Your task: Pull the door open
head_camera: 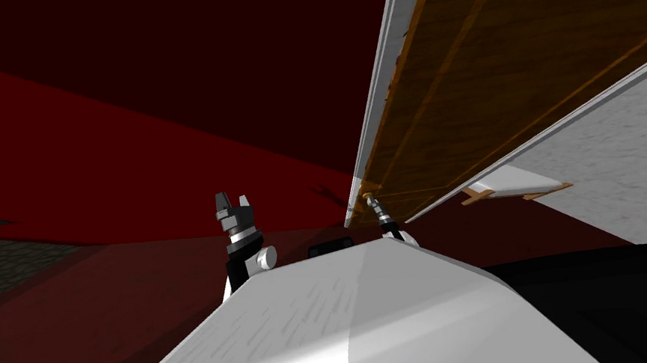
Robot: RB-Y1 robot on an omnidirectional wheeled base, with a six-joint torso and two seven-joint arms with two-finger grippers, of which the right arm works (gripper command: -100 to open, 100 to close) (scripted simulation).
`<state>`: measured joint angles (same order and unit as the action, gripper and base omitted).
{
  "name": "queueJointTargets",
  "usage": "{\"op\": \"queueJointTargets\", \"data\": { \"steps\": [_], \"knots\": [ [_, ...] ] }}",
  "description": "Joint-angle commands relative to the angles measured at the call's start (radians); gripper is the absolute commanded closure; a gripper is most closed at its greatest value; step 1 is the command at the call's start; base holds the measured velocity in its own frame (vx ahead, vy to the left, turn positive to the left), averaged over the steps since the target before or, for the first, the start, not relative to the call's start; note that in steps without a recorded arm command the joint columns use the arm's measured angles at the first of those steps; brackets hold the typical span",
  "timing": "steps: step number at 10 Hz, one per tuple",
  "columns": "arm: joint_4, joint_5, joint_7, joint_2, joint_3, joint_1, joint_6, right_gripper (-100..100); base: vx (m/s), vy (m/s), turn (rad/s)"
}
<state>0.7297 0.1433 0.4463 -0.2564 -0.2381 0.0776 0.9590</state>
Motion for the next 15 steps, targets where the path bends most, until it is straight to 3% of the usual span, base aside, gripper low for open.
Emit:
{"op": "queueJointTargets", "data": {
  "steps": [1, 8, 9, 11, 15],
  "knots": [
    [0.010, -0.022, -0.050, 0.005, 0.014, 0.004, -0.005, 100, -0.045, -0.022, 0.076],
    [0.017, -0.109, -0.216, 0.001, 0.049, 0.002, -0.016, 100, -0.050, -0.024, 0.072],
    [0.017, -0.109, -0.218, 0.001, 0.049, 0.002, -0.016, 100, -0.039, -0.022, 0.037],
    [0.021, -0.156, -0.283, -0.002, 0.068, 0.001, -0.022, 100, -0.069, -0.024, 0.108],
    [0.025, -0.202, -0.381, -0.004, 0.086, 0.000, -0.028, 100, -0.053, -0.022, 0.063]
  ]
}}
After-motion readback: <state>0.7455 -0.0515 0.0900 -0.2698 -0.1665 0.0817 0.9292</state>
